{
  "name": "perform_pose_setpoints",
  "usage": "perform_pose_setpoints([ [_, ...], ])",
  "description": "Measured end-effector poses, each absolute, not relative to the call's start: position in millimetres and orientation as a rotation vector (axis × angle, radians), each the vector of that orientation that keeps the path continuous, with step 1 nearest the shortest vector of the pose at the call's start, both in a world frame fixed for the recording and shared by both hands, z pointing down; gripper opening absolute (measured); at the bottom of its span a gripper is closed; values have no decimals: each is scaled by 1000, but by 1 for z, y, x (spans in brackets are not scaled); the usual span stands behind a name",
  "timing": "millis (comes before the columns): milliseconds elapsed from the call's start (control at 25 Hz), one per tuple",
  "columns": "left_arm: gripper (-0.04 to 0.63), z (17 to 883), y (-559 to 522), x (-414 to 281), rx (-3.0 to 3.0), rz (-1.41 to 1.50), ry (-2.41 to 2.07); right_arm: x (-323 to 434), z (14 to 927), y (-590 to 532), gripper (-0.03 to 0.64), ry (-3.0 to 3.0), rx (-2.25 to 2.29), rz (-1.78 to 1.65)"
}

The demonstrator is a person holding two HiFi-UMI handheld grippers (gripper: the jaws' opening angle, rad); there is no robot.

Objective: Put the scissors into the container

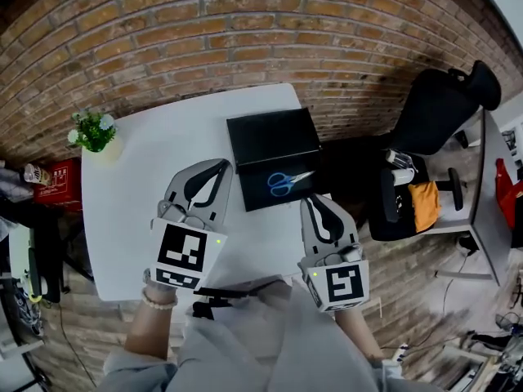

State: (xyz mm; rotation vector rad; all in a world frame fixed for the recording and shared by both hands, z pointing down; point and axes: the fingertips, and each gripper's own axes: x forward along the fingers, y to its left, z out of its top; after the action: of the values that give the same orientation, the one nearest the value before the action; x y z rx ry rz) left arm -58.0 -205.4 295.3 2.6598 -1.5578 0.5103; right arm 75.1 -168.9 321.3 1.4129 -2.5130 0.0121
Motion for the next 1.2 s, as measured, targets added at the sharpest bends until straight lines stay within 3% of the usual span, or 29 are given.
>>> perform_pose_setpoints([
  [1200, 18, 294, -162, -84, 2648, 481, -1617, 49, 302, -166, 58, -2545, 1339, -79],
])
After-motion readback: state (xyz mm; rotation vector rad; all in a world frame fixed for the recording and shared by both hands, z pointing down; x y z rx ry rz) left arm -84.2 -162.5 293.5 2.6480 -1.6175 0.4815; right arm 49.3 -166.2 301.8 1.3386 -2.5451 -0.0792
